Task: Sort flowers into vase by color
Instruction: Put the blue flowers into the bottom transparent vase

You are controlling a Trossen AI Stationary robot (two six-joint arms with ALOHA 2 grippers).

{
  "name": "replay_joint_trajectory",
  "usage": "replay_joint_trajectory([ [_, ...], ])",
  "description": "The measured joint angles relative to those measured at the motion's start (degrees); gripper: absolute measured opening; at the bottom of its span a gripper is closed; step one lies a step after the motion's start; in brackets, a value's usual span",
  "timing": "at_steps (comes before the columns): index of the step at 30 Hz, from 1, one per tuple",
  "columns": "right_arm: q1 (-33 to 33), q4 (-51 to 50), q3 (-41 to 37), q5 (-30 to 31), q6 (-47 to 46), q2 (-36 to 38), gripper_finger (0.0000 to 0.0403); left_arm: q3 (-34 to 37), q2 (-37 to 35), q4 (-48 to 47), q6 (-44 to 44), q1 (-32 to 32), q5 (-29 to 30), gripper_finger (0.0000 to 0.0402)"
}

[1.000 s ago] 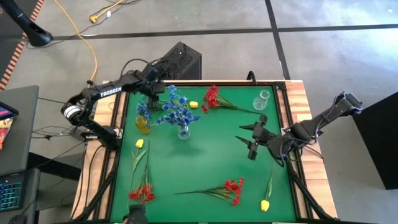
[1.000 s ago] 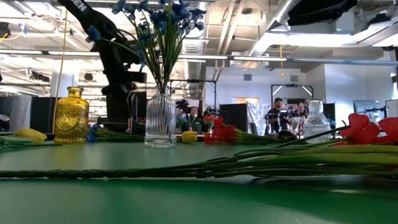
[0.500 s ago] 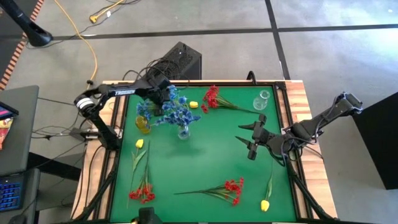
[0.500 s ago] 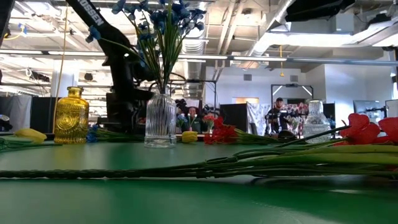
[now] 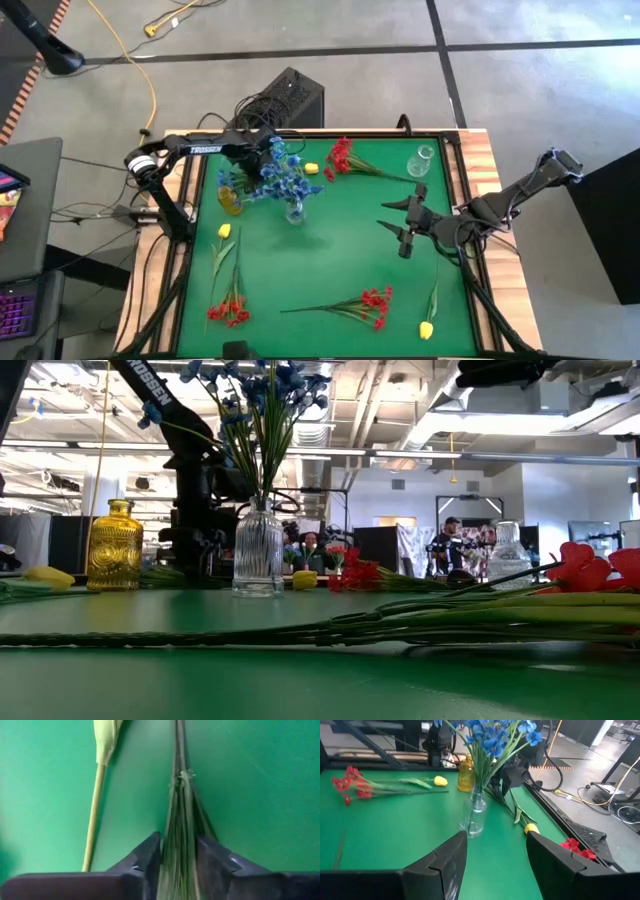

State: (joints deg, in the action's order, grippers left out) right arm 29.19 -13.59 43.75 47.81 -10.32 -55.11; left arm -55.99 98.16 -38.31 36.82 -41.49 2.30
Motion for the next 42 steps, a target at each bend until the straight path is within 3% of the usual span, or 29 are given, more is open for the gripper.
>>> replay_joint_trajectory([
  [6,0.07,0.98,0.01,-0.39,-0.33,0.00,0.0230,-0.58,-0.01,0.09,0.98,0.05,0.01,0.0010],
  [11,0.03,0.57,3.28,-0.37,1.67,0.01,0.0230,-3.11,-3.66,-0.17,1.20,0.02,1.92,0.0011],
  [20,-0.23,1.14,14.44,0.15,14.04,0.04,0.0230,-9.82,-14.81,-1.75,0.07,0.00,5.99,0.0004],
  [28,-5.29,13.07,18.59,0.04,29.11,-0.04,0.0230,-16.93,-25.72,1.29,-6.88,0.04,5.44,0.0006],
  [37,-16.20,24.65,19.34,-4.36,42.84,-0.16,0.0230,-26.09,-31.74,9.72,-14.69,0.04,-3.35,0.0006],
  [42,-22.23,27.43,19.34,-8.05,57.60,-0.88,0.0230,-27.89,-31.50,22.52,-28.54,0.05,-17.91,0.0006],
])
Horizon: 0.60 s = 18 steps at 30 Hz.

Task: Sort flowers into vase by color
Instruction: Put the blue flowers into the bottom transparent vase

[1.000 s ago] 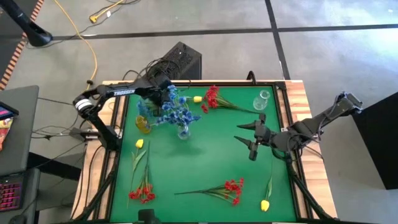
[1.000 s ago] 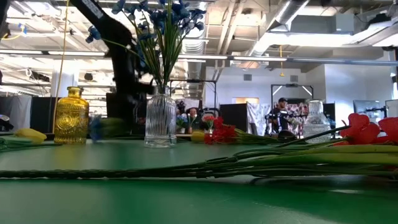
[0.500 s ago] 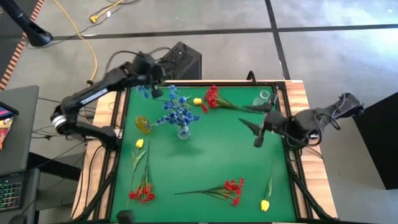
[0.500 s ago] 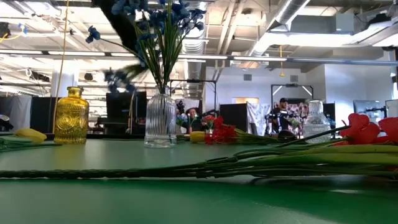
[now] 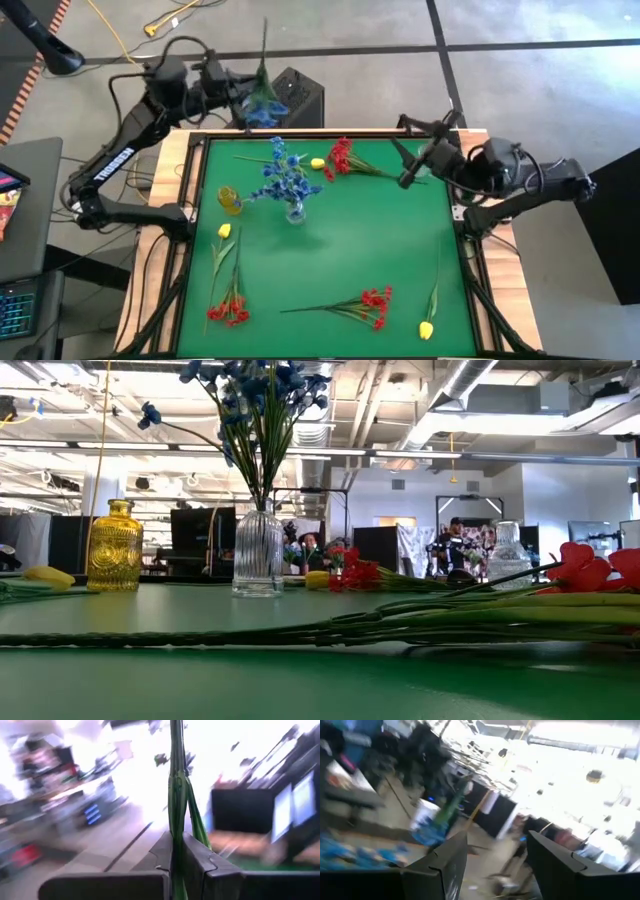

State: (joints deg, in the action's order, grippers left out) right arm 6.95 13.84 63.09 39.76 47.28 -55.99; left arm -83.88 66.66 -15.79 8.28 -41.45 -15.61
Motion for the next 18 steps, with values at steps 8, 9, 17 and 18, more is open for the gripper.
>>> replay_joint_trajectory([
  [8,-3.54,-0.17,0.00,-2.01,46.15,-3.85,0.0230,-0.01,6.06,20.60,-38.17,1.90,-14.00,0.0006],
  [9,-3.92,-0.09,0.00,-2.10,51.27,-4.54,0.0230,0.00,6.94,21.50,-42.49,2.56,-14.03,0.0006],
  [17,-5.63,3.46,-0.02,-2.51,72.70,-9.69,0.0230,0.02,14.34,21.09,-57.82,9.02,-22.43,0.0006],
  [18,-5.59,4.75,-0.02,-2.27,74.64,-10.00,0.0230,0.02,15.02,21.18,-58.52,10.09,-22.60,0.0006],
])
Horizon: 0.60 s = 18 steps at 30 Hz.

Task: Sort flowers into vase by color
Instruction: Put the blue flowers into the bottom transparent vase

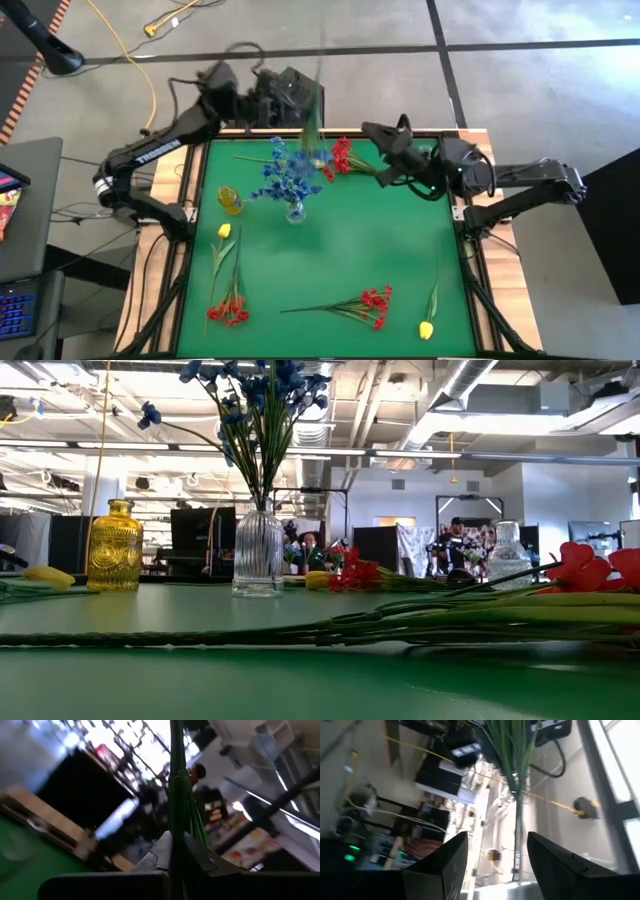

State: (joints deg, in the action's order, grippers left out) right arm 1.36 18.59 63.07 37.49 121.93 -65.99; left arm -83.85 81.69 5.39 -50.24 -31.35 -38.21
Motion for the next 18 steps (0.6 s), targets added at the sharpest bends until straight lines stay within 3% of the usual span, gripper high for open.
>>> replay_joint_trajectory([
  [6,0.07,6.52,0.00,-0.51,8.53,-0.84,0.0230,0.07,2.14,-0.03,-2.53,3.96,0.48,0.0006],
  [15,-5.76,7.77,0.00,-13.51,14.43,-3.17,0.0230,0.02,2.71,-0.31,-2.96,5.70,2.97,0.0006],
  [18,-7.20,9.70,0.00,-14.85,14.43,-5.29,0.0230,0.02,2.84,-1.14,-2.34,6.21,3.14,0.0006],
])
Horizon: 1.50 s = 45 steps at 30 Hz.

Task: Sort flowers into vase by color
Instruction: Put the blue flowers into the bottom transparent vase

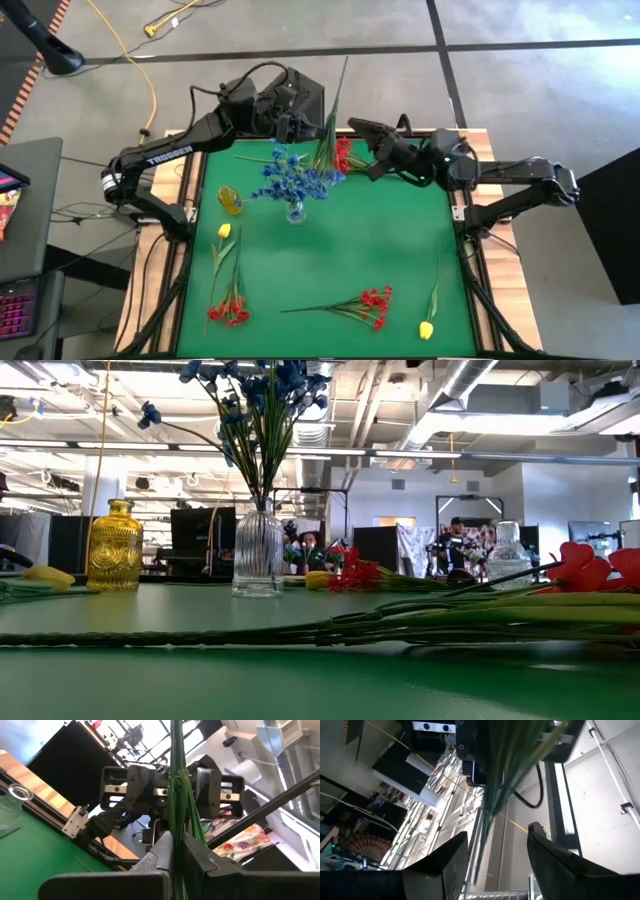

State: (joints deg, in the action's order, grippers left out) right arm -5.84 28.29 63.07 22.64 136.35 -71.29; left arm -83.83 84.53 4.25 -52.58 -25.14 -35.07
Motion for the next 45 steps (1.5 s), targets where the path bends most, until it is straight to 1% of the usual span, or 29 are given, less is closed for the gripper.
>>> replay_joint_trajectory([
  [3,-1.60,4.96,0.00,-0.70,-0.02,-2.36,0.0230,0.00,0.00,-1.52,1.54,0.38,1.10,0.0006],
  [6,-3.17,8.04,-0.02,-4.66,0.02,-3.89,0.0230,0.00,0.00,-2.62,1.75,0.38,1.32,0.0006],
  [9,-4.39,8.34,-0.02,-7.19,0.01,-4.97,0.0230,0.00,-0.02,-2.99,2.37,0.36,1.40,0.0006],
  [17,-6.07,8.76,-0.07,-8.55,-0.69,-6.08,0.0230,0.00,-0.04,-4.96,4.03,0.34,1.44,0.0006],
  [20,-6.02,9.66,-0.04,-9.23,-2.05,-6.42,0.0223,0.00,-0.04,-5.49,4.93,0.34,1.46,0.0006],
  [25,-6.04,9.93,-0.05,-10.76,-2.60,-6.86,0.0187,0.00,-0.04,-5.56,4.90,0.32,1.51,0.0006],
  [33,-6.31,9.68,-0.04,-10.79,-2.84,-6.86,0.0092,0.00,-0.04,-6.23,4.96,0.34,1.66,0.0006],
  [37,-6.32,7.77,-0.04,-10.78,-3.57,-6.83,0.0054,0.02,-0.04,-6.68,5.09,0.30,1.46,0.0008],
  [41,-6.33,7.25,0.00,-10.76,-8.43,-6.78,0.0027,0.02,-0.04,-6.57,7.60,0.29,1.38,0.0022],
  [45,-6.20,7.04,0.00,-10.59,-11.38,-6.76,0.0021,0.04,-0.04,-4.87,9.05,0.28,1.34,0.0053],
])
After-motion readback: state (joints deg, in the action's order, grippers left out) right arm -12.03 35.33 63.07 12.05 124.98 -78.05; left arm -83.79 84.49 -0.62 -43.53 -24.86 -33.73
